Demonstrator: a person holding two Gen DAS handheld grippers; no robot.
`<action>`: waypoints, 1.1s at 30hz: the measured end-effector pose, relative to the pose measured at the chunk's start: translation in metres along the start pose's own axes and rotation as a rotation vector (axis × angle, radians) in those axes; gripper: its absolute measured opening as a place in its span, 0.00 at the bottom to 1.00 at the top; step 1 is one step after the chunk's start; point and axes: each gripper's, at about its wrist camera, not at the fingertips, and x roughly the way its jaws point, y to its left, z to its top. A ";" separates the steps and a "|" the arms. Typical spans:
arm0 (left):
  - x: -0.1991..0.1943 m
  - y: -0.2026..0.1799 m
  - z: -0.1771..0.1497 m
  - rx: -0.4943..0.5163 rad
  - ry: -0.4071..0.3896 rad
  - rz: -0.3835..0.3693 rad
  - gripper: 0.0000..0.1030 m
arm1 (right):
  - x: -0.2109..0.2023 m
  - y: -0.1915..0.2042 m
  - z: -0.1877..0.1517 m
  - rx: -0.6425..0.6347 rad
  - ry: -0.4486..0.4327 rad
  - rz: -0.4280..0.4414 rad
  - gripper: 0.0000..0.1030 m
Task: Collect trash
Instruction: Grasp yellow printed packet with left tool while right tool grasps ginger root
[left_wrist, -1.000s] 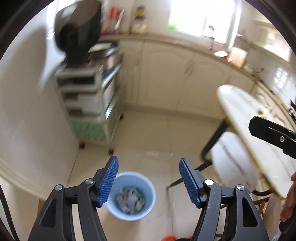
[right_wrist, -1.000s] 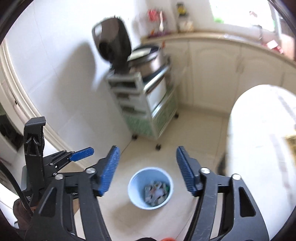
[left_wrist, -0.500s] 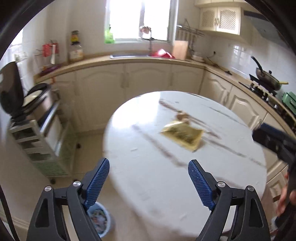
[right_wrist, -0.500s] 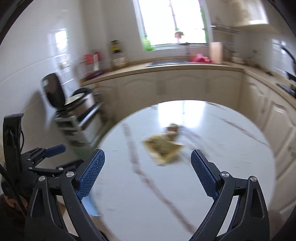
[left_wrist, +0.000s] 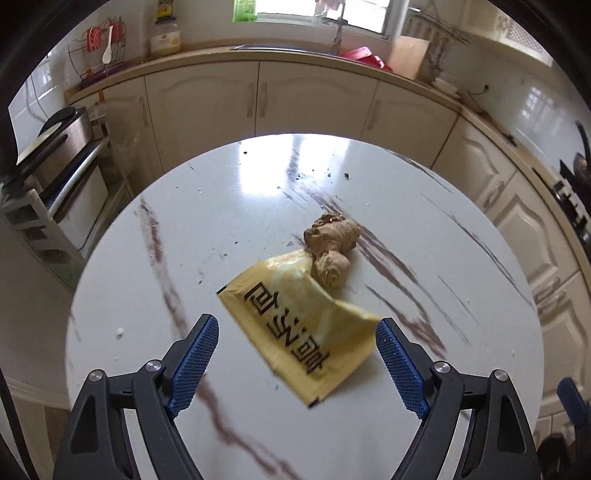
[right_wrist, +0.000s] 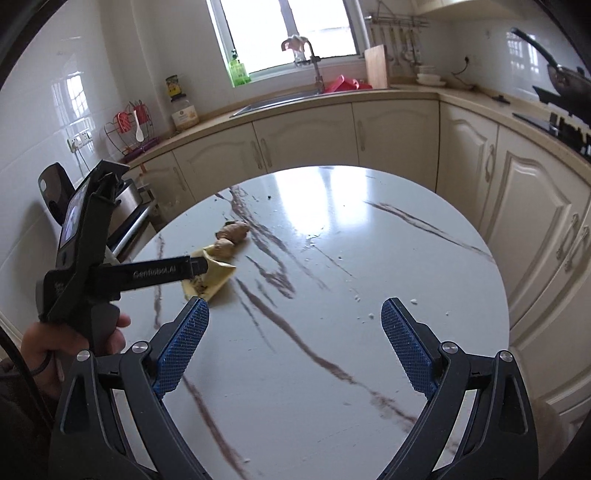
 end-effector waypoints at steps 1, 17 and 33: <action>0.007 -0.002 0.005 -0.002 0.004 0.004 0.81 | 0.004 -0.003 0.001 -0.003 0.007 0.000 0.92; 0.066 0.005 -0.001 0.184 0.016 -0.001 0.82 | 0.045 0.005 0.016 -0.005 0.059 0.057 0.92; 0.048 0.072 -0.017 0.255 -0.039 -0.215 0.34 | 0.123 0.078 0.054 0.001 0.168 0.091 0.92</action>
